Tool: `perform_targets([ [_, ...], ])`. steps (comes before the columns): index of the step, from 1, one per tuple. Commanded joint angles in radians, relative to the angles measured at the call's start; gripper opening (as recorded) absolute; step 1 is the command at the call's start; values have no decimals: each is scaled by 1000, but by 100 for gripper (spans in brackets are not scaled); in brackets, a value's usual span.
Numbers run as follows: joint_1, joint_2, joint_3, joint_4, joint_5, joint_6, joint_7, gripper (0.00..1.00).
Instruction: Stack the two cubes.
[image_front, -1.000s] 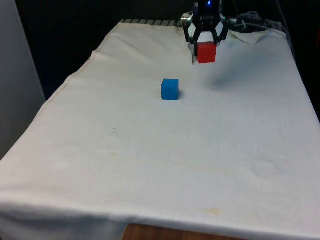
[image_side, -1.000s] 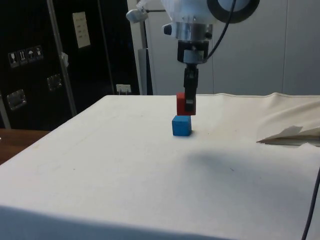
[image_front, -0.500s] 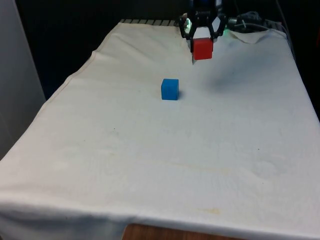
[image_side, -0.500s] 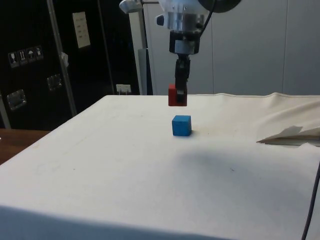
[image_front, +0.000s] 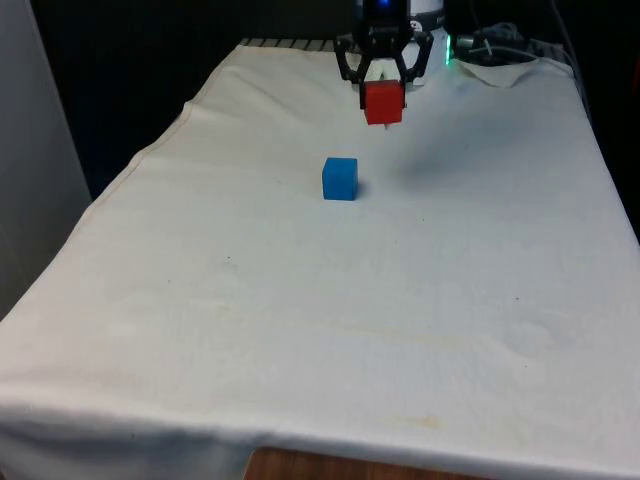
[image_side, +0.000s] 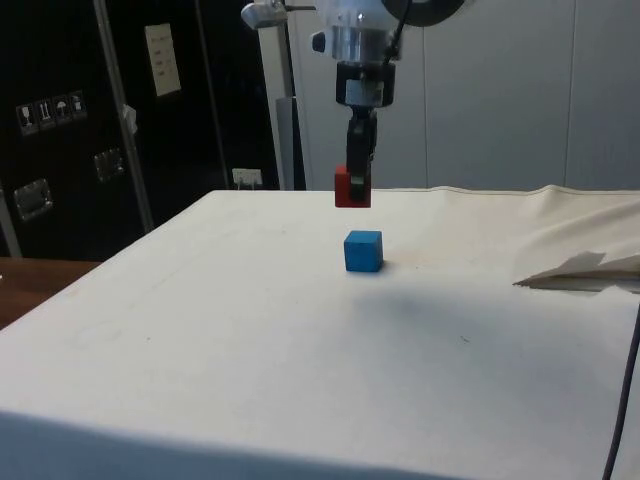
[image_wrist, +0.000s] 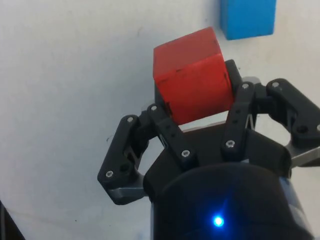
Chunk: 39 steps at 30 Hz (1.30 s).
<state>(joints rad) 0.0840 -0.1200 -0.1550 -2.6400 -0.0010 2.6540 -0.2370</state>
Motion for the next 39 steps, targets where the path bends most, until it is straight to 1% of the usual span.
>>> perform_targets([
  [1, 2, 8, -8, 7, 17, -5, -17, 5],
  [2, 0, 5, -5, 3, 0, 0, -3, 5],
  [3, 1, 12, -12, 10, 17, -4, -19, 5],
  [4, 2, 15, -16, 13, 17, -4, -21, 5],
  [5, 0, 24, -25, 19, 16, -4, -27, 5],
  [10, -1, 46, -47, 35, 17, -3, -39, 5],
  [11, -2, 44, -47, 32, 0, 0, -25, 5],
  [12, -2, 51, -52, 39, 17, -3, -42, 5],
  [15, -3, 71, -70, 54, 19, -4, -52, 5],
  [18, -3, 85, -81, 66, 19, -4, -57, 5],
  [19, -4, 86, -83, 64, 0, 0, -42, 5],
  [20, -5, 97, -89, 74, 19, -5, -61, 5],
  [27, -6, 127, -115, 95, 15, -2, -68, 5],
  [28, -6, 130, -118, 95, 14, 0, -68, 5],
  [29, -5, 131, -118, 96, 0, 0, -57, 5],
  [30, -6, 134, -122, 96, 12, 2, -68, 5],
  [35, -5, 143, -131, 93, 7, 9, -68, 5],
  [37, -5, 146, -132, 96, 0, 2, -62, 5],
  [39, -5, 145, -131, 94, 5, 7, -66, 5],
])
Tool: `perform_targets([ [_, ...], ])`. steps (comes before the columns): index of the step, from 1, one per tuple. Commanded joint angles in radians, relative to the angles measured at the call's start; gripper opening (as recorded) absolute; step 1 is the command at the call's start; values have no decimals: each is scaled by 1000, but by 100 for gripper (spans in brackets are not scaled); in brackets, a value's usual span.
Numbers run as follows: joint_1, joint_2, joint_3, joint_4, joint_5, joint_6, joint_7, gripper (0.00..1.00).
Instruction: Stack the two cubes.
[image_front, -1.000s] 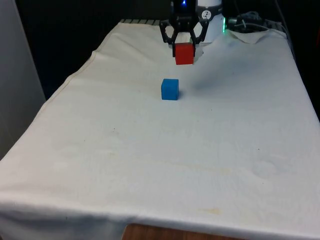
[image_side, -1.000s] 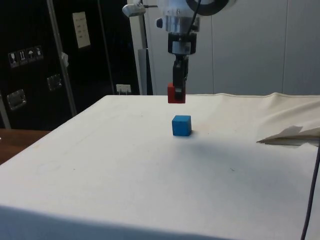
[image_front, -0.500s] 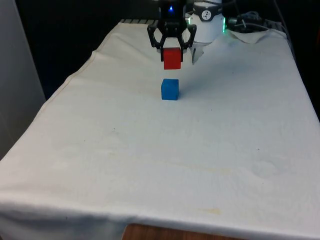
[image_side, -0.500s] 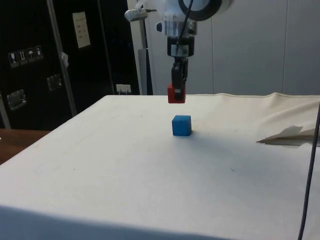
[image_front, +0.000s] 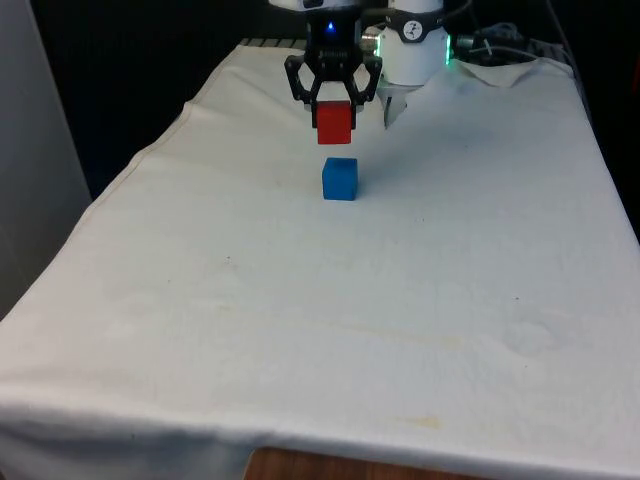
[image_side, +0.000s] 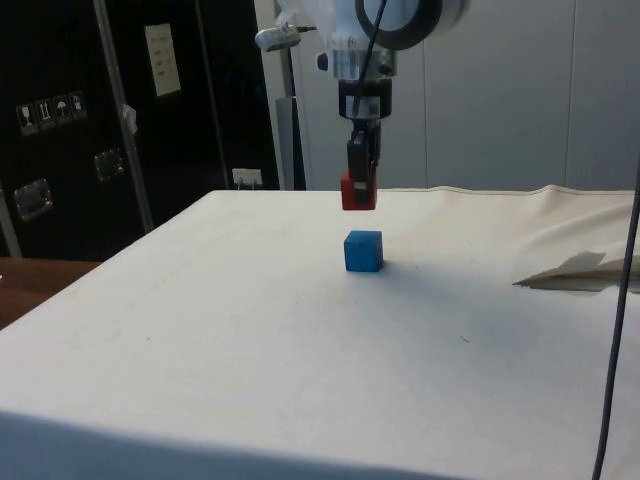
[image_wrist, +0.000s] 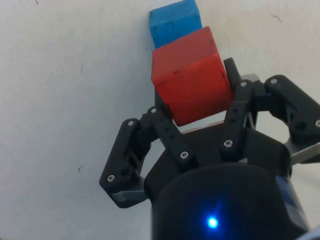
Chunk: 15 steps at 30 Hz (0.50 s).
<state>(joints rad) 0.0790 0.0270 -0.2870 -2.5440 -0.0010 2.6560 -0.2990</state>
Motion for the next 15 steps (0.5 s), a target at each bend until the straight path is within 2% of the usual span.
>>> perform_targets([
  [1, 0, -2, 1, -2, 4, 5, -3, 5],
  [8, 0, 5, -1, 0, 0, 0, 0, 5],
  [15, -2, 40, -5, -2, 16, 51, -14, 5],
])
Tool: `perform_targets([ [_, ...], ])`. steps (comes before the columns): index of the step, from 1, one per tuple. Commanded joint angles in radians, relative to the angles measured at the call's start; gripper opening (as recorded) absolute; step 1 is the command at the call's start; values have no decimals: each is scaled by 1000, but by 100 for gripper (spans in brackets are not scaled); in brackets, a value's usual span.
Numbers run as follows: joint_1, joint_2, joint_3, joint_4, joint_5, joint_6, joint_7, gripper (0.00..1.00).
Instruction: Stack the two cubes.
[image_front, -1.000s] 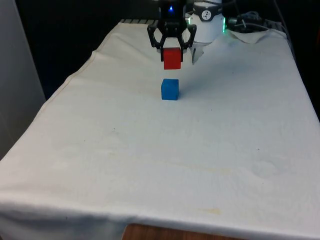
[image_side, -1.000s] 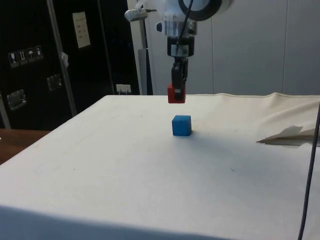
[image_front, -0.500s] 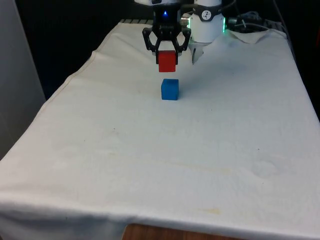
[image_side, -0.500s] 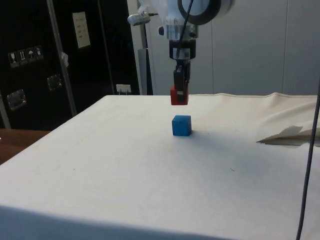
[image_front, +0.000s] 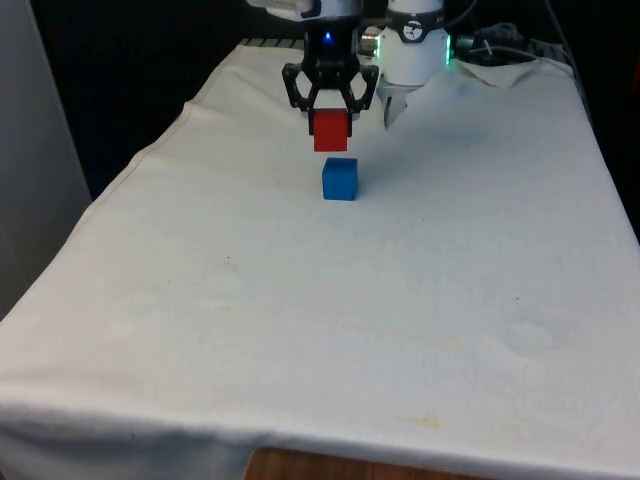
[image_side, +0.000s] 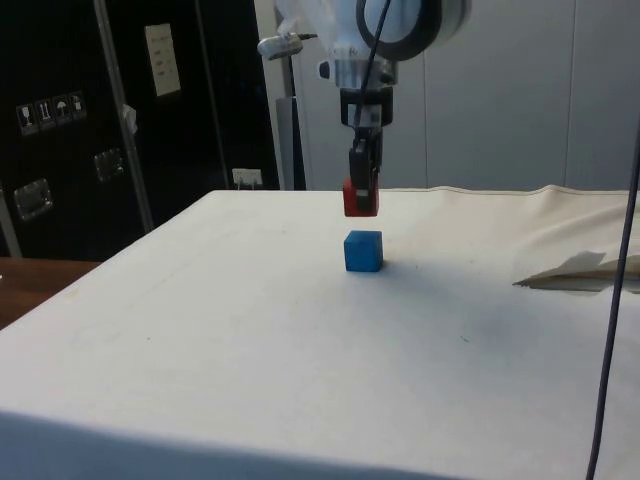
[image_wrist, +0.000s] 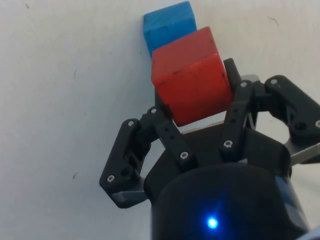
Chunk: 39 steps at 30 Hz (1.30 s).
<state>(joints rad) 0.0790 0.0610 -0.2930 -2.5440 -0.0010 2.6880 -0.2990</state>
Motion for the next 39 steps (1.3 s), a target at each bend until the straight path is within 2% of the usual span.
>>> perform_targets([
  [1, 0, 5, -2, 0, 0, 8, 0, 5],
  [2, -2, 10, 0, -2, 17, 24, -14, 5],
  [9, -3, 35, -4, -3, 20, 53, -16, 5],
  [11, 0, 38, -10, 1, 0, 45, 0, 5],
  [12, -2, 42, -4, -3, 18, 57, -12, 5],
  [19, 1, 52, -3, -3, 13, 64, -5, 5],
  [20, 0, 51, -8, 1, 0, 50, 0, 5],
  [21, 1, 53, -3, -3, 13, 64, -4, 5],
  [28, 3, 64, 3, -5, 13, 76, 1, 5],
  [29, 3, 64, -3, -1, 0, 62, 5, 5],
  [30, 3, 68, 3, -5, 14, 79, 1, 5],
  [36, 4, 78, 5, -5, 16, 86, 1, 5],
  [38, 5, 79, -1, -1, 0, 73, 6, 5],
  [39, 4, 84, 6, -5, 16, 91, 0, 5],
])
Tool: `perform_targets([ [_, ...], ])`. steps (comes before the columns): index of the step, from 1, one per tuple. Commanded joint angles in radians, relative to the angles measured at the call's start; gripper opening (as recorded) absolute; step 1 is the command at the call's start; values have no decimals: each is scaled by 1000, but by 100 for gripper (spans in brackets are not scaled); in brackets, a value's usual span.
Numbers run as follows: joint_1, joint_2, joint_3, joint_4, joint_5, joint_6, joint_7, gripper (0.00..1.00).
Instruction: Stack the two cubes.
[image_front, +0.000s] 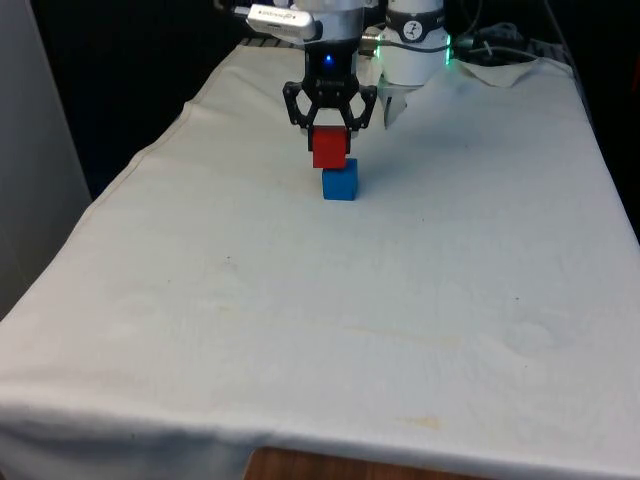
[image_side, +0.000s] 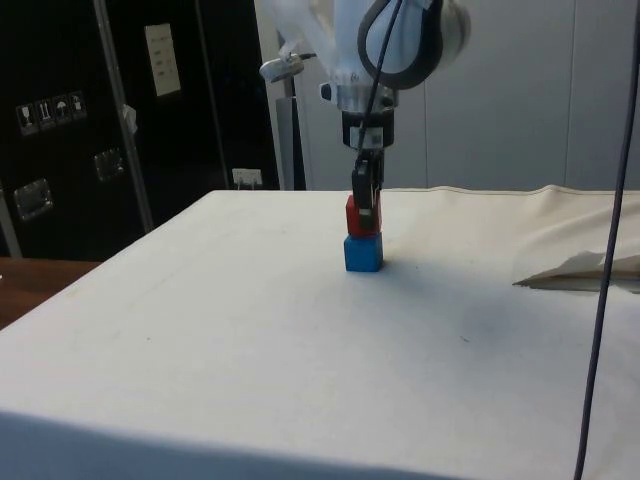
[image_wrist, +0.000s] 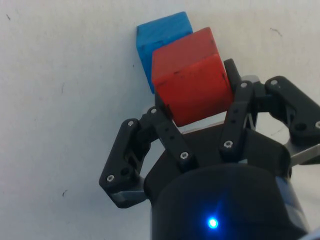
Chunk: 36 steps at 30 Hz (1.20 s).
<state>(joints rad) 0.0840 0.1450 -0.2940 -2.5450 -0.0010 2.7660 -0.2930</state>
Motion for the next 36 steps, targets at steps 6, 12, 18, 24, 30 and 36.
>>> perform_targets([
  [6, -2, 11, 8, -2, 18, 20, -8, 5],
  [12, -2, 12, 7, -1, 15, 18, -7, 5],
  [18, 1, 13, 1, 2, 0, 10, 0, 5],
  [24, 1, 6, 6, 0, 7, 13, 0, 5],
  [30, 2, 4, 10, 0, 9, 16, 0, 5],
  [36, 1, 9, 9, 3, 0, 10, 4, 5],
])
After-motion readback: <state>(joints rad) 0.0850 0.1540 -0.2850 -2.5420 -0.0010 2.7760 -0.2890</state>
